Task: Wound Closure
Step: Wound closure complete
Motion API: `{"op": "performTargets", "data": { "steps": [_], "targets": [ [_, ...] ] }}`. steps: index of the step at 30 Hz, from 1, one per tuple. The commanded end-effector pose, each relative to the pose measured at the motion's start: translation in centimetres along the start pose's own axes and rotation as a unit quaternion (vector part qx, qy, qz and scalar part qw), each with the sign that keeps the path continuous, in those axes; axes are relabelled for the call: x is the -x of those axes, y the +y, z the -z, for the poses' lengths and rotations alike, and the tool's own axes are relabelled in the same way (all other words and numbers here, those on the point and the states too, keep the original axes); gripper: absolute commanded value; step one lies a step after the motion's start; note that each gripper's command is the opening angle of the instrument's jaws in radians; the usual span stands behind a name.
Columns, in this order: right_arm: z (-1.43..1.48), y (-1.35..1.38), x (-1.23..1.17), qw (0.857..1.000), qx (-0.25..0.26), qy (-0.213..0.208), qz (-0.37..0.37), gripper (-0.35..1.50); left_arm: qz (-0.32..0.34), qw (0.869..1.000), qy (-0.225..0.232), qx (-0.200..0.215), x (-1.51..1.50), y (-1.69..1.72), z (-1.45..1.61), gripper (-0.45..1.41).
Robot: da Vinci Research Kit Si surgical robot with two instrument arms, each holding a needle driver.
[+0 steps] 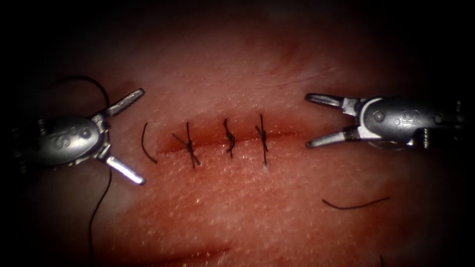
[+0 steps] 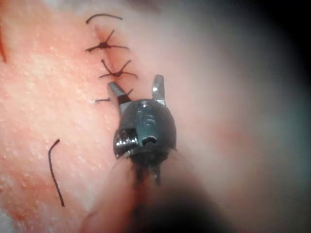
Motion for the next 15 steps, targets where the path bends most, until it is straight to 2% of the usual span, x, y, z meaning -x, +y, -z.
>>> {"op": "performTargets", "data": {
  "steps": [1, 15],
  "targets": [
    [-0.08, 0.02, -0.01, 1.000, 0.000, 0.001, 0.003, 1.40, 0.002, 1.000, 0.000, 0.000, 0.02, -0.05, -0.06, 1.03],
    [-0.05, 0.03, -0.02, 1.000, 0.005, -0.004, 0.014, 1.35, 0.028, 1.000, 0.001, -0.003, 0.05, -0.04, -0.08, 0.94]
  ]
}}
